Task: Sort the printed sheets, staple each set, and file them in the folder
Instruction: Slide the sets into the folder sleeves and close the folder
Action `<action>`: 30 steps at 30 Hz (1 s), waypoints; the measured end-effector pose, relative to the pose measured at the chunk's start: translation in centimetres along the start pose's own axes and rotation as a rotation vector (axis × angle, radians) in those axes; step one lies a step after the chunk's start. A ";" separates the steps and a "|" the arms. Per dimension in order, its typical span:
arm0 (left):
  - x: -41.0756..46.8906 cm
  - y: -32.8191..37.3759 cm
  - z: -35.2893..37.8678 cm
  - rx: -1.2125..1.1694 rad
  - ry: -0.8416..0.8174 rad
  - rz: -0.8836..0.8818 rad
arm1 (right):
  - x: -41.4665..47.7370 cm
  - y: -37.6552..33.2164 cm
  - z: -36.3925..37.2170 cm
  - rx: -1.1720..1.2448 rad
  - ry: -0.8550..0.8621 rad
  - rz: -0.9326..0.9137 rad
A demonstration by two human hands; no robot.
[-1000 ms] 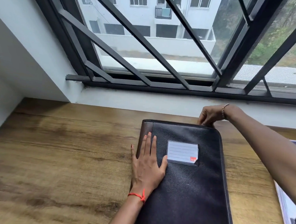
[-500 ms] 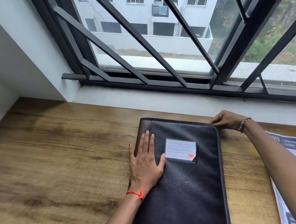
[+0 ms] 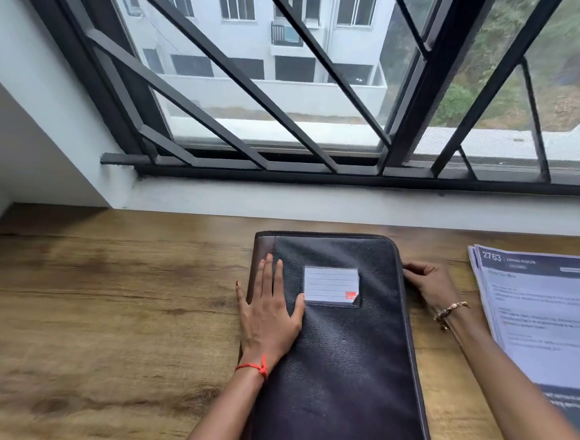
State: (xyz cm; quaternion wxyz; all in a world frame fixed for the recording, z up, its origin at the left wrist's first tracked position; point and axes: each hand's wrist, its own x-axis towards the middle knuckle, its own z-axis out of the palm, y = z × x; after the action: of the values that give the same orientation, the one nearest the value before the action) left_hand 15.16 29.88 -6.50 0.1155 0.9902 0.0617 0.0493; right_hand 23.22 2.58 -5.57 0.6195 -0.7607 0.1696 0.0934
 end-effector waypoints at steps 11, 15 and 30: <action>-0.2 0.0 -0.1 -0.015 -0.092 -0.003 | -6.3 2.6 0.4 0.080 0.049 -0.001; -0.3 0.0 -0.3 -0.011 -0.103 -0.006 | -8.3 3.4 -0.1 0.062 0.056 -0.005; -2.2 1.9 -1.5 -0.067 -0.158 -0.083 | -16.1 6.7 -1.3 0.079 0.018 0.099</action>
State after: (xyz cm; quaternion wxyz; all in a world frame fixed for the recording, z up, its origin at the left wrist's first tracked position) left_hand 13.04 28.12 -4.78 0.1548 0.9832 0.0918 -0.0317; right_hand 5.75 2.40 -5.71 0.6422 -0.7272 0.2160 0.1102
